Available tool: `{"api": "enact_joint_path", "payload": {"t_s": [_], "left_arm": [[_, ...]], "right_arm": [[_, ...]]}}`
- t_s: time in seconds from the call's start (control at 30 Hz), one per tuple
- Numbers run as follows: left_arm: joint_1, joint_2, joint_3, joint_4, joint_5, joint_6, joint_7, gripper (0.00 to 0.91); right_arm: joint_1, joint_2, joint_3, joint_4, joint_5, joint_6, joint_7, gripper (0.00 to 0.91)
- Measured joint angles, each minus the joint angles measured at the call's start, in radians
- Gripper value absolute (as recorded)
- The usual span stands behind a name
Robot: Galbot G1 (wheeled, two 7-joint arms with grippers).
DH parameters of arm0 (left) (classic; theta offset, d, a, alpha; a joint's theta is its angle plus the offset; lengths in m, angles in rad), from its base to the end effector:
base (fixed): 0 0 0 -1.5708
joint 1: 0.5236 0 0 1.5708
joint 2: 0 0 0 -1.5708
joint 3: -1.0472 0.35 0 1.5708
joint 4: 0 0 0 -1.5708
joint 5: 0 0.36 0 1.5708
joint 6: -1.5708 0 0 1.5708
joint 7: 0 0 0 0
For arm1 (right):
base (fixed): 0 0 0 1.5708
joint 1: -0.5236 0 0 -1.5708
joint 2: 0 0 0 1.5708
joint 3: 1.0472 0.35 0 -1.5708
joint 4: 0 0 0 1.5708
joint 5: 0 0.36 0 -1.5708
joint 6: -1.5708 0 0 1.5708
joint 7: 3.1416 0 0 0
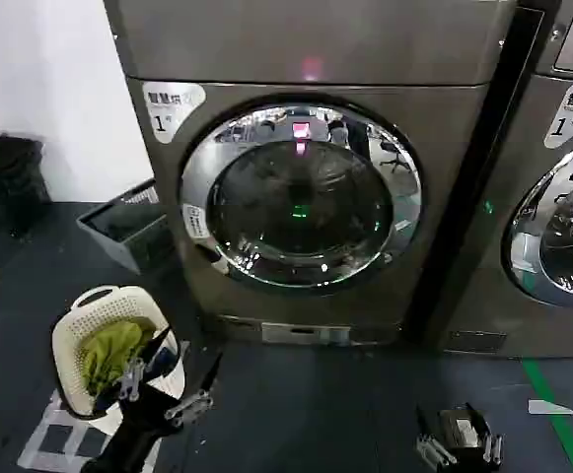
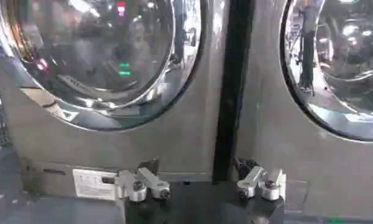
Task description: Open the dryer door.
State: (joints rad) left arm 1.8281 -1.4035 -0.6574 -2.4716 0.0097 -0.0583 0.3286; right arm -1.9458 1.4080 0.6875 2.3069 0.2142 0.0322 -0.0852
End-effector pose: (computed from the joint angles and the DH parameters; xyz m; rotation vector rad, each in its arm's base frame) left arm 0.1138 0.0407 -0.1999 0.5464 2.9179 0.3702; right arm 0.0858 -0.0605 -0.2681 0.1152 -3.0230 0.0182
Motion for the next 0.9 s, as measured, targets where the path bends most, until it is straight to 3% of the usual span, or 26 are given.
{"api": "enact_joint_path", "payload": {"t_s": [0.37,0.9], "left_arm": [[0.009,-0.006,0.0,-0.013,-0.001,0.002,0.001,0.907],[0.017,-0.016,-0.007,-0.026,0.007,0.004,0.001,0.907]], "right_arm": [[0.19,-0.142,-0.036,-0.043,0.109,-0.018,-0.129,0.907],[0.544,-0.426,-0.188,-0.162,0.291,-0.043,-0.147,0.907]]}}
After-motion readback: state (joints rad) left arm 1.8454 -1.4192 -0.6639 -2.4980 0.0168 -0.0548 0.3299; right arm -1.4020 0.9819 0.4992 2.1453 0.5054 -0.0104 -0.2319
